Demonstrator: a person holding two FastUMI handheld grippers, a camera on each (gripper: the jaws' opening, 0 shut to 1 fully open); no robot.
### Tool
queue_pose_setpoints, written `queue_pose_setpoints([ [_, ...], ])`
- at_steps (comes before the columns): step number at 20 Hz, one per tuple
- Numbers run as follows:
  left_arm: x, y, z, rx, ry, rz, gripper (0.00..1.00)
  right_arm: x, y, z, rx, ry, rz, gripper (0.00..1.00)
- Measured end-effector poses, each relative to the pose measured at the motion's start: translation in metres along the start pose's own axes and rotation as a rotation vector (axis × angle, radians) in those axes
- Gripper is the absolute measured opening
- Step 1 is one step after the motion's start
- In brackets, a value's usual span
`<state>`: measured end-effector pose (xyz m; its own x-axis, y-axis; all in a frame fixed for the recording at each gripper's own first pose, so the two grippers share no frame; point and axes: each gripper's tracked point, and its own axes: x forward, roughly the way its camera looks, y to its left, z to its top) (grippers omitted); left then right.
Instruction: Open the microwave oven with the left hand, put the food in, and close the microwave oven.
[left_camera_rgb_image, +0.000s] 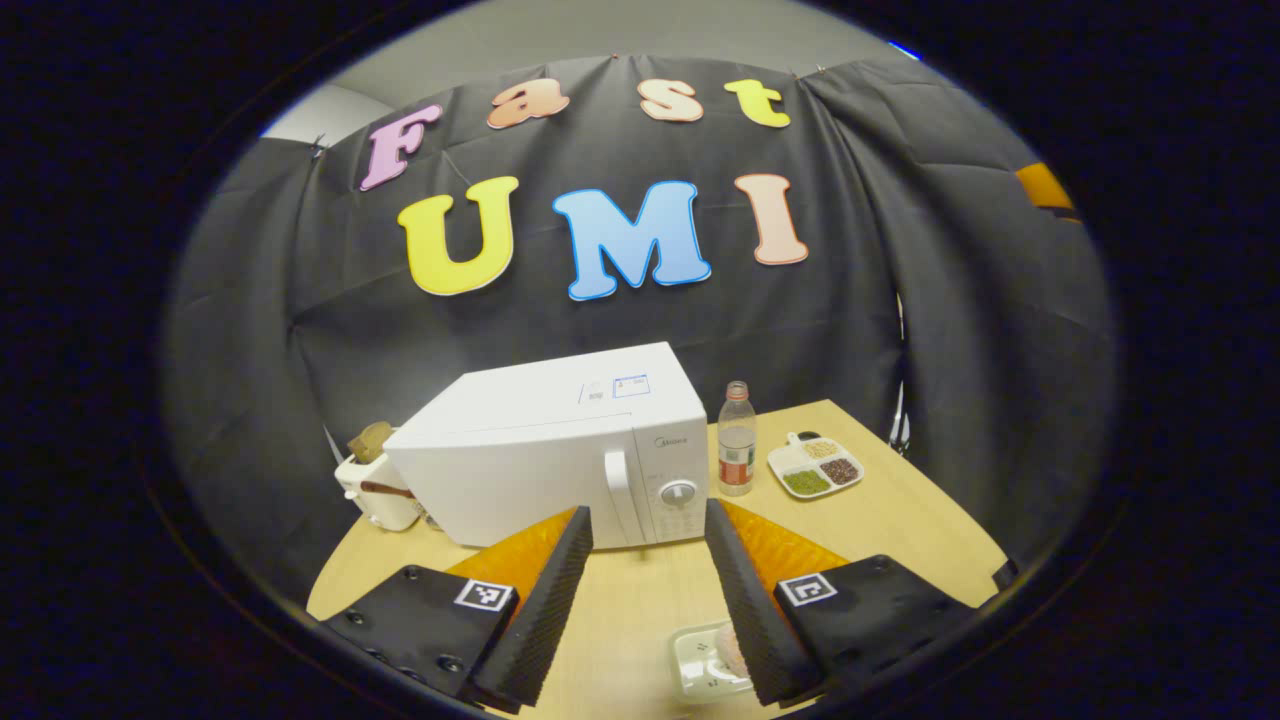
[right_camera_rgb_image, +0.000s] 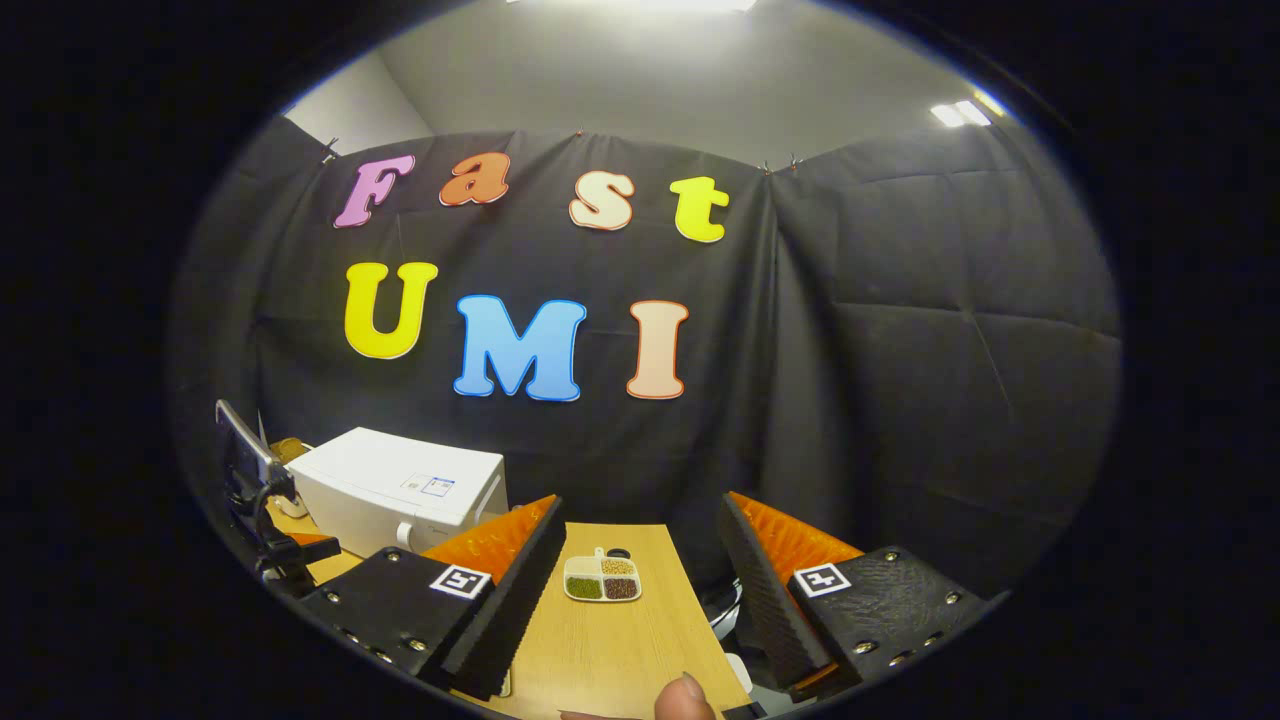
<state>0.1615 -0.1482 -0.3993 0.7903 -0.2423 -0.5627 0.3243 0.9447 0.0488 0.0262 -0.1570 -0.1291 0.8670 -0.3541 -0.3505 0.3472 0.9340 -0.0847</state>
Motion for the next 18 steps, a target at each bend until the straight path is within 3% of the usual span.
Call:
queue_pose_setpoints([
  [3, 0.052, 0.009, -0.029, -0.007, 0.04, -0.03, 0.85, -0.005, 0.006, 0.003, 0.011, 0.024, -0.066, 0.94],
  [4, 0.068, 0.011, -0.042, -0.019, 0.064, -0.034, 0.77, -0.007, 0.005, 0.001, -0.01, 0.028, -0.089, 0.94],
  [5, 0.085, 0.013, -0.056, -0.036, 0.101, -0.034, 0.82, -0.008, 0.001, 0.0, -0.038, 0.036, -0.123, 0.94],
  [6, 0.099, 0.014, -0.067, -0.05, 0.123, -0.035, 0.78, -0.011, -0.004, -0.002, -0.06, 0.047, -0.154, 0.95],
  [7, 0.111, 0.016, -0.073, -0.059, 0.133, -0.033, 0.86, -0.017, -0.006, 0.0, -0.069, 0.049, -0.173, 0.94],
  [14, 0.185, 0.029, -0.115, -0.05, 0.211, 0.008, 0.82, -0.031, -0.02, 0.005, -0.097, 0.073, -0.269, 0.94],
  [15, 0.191, 0.032, -0.119, -0.049, 0.216, 0.022, 0.86, -0.033, -0.023, 0.006, -0.097, 0.071, -0.282, 0.94],
  [16, 0.196, 0.035, -0.121, -0.047, 0.215, 0.034, 0.79, -0.036, -0.028, 0.006, -0.097, 0.069, -0.296, 0.94],
  [17, 0.202, 0.037, -0.12, -0.048, 0.211, 0.038, 0.86, -0.038, -0.031, 0.006, -0.094, 0.068, -0.308, 0.94],
  [18, 0.204, 0.036, -0.126, -0.073, 0.234, 0.042, 0.86, -0.041, -0.033, 0.005, -0.089, 0.072, -0.318, 0.94],
])
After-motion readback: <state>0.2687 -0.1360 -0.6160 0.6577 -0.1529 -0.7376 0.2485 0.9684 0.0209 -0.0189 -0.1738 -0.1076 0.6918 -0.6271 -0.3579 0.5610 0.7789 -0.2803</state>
